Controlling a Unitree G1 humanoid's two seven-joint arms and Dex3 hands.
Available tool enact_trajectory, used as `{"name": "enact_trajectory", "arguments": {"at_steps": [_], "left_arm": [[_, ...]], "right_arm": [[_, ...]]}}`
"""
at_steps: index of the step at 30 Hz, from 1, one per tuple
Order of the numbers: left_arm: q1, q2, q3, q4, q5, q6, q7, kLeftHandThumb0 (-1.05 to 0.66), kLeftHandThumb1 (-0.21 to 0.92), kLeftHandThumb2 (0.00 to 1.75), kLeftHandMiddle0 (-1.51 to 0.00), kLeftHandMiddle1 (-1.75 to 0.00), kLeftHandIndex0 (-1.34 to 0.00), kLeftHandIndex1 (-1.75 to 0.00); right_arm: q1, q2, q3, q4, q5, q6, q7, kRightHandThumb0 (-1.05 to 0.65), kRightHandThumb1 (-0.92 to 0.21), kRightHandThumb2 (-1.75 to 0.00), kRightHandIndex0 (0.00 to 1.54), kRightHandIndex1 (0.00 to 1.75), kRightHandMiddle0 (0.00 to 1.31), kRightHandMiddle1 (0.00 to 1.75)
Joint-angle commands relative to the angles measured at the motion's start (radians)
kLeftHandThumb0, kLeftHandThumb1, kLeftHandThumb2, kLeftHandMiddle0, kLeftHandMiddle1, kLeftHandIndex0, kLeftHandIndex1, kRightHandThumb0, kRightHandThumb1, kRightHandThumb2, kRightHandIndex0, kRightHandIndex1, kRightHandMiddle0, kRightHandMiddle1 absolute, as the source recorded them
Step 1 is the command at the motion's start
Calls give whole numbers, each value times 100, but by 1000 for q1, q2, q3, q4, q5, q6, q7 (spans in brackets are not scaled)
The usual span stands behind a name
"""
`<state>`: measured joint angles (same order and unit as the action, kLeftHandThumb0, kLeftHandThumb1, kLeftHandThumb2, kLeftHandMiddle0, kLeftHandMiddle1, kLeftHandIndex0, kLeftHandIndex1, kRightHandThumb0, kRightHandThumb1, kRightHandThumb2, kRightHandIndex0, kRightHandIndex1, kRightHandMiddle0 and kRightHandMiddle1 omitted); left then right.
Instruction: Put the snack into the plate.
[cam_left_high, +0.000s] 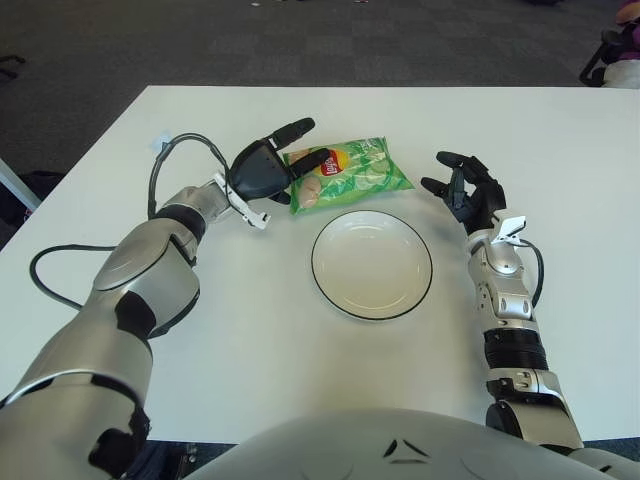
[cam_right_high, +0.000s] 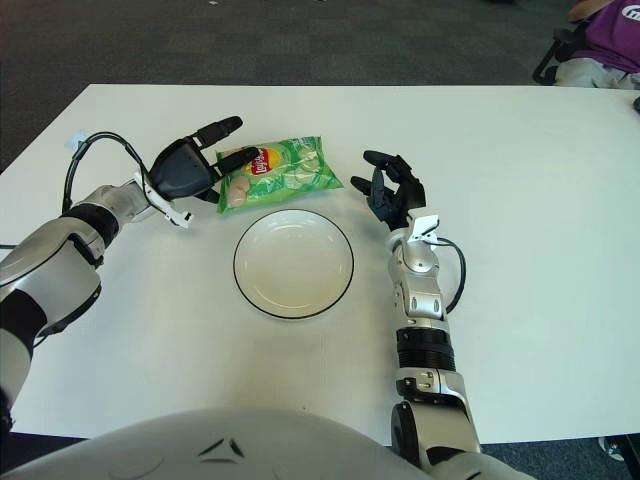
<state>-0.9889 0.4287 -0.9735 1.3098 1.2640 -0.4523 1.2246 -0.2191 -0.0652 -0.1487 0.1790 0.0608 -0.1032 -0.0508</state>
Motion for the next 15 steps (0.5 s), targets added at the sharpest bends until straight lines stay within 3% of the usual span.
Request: {"name": "enact_trajectory", "arguments": {"at_steps": [1,15], "left_arm": [[7,-6,-6,10,-13,-10,-34,-66,91,0,-38,0,-48,-3],[17,-38,-4,17,-50,-18,-118,-62,90,0,-38,0,-45,-1]], "right_arm": [[4,2,-1,-15,0,8,-4,-38,-92,-74,98,0,46,62],[4,1,-1,-18,1,10,-4,-38,-92,-74,98,0,46,62]]}}
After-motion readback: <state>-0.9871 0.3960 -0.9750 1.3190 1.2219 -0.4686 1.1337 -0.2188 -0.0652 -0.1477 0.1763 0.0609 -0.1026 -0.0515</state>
